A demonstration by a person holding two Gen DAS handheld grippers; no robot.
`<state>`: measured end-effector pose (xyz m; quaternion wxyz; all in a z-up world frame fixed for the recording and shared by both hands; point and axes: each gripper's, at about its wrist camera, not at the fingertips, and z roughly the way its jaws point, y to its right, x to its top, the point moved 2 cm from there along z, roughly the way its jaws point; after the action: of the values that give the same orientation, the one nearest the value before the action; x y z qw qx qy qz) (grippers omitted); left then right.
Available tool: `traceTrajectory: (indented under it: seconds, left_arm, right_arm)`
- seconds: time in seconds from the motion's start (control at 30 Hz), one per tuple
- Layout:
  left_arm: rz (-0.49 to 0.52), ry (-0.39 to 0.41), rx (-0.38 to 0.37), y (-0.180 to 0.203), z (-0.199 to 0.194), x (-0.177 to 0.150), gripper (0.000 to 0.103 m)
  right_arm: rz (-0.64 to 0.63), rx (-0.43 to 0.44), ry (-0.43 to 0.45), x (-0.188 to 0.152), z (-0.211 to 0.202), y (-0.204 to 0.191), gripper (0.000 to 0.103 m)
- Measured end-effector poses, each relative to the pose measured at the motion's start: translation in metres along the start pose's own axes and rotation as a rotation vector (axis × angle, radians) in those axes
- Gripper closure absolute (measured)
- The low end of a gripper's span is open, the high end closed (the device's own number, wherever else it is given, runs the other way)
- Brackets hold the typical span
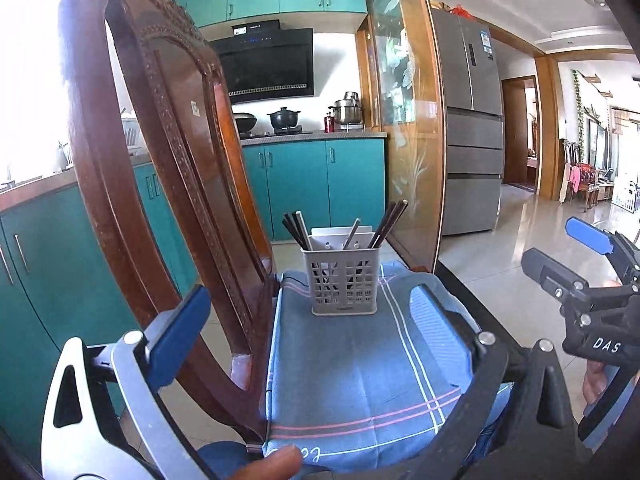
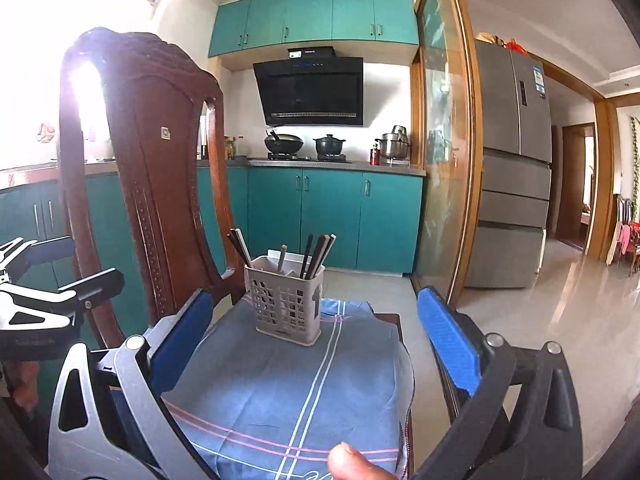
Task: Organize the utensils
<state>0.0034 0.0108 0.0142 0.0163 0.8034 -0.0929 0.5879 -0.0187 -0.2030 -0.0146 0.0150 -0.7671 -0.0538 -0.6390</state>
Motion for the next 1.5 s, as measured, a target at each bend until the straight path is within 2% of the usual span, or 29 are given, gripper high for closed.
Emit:
traceTrajectory:
  seconds: [0.6,1.5]
  left_arm:
    - [-0.005,0.003,0.01,-0.001,-0.009,0.0,0.004]
    - [-0.02,0.001,-0.011,0.001,-0.005,0.001,0.004]
  right_arm:
    - [-0.028,0.035,0.035,0.003,-0.004,-0.006,0.003]
    - [-0.047,0.028,0.067,0.007,-0.011,-0.011,0.003]
